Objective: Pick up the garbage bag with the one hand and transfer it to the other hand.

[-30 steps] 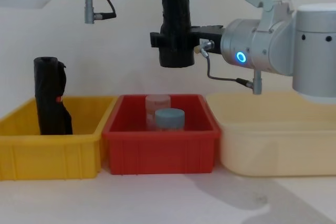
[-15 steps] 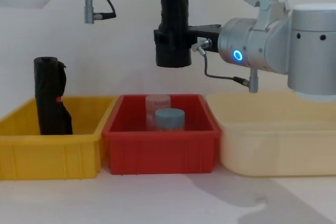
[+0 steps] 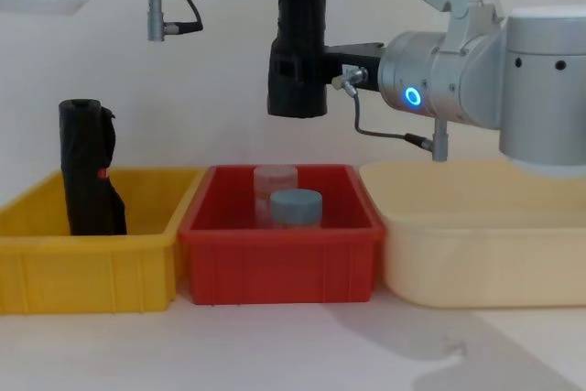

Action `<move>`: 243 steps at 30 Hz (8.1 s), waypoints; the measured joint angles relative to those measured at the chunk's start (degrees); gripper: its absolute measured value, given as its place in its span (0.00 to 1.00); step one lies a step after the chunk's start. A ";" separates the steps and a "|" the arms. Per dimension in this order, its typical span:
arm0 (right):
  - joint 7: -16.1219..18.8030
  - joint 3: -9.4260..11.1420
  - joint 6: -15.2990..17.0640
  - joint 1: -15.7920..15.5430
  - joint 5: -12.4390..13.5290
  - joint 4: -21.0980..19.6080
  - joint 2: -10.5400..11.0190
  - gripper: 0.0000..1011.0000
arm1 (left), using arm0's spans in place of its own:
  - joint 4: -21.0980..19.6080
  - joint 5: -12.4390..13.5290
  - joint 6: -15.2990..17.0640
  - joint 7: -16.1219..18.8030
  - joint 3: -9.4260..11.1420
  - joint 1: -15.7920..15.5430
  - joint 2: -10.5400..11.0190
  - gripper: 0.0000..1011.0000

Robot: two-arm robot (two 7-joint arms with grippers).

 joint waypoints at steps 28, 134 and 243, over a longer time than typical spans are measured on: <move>-5.43 7.01 4.23 -1.97 0.61 -2.48 1.40 0.51 | -7.07 -3.90 0.19 -2.38 -3.63 5.23 4.21 0.99; 7.52 -1.39 22.74 -2.48 4.06 -5.86 0.26 0.99 | -12.15 -4.46 -5.16 0.83 -8.65 13.24 9.49 0.99; -0.61 9.10 13.91 -3.67 7.46 -12.50 6.86 0.75 | -12.15 -4.46 -5.16 0.82 -8.65 13.23 9.49 0.99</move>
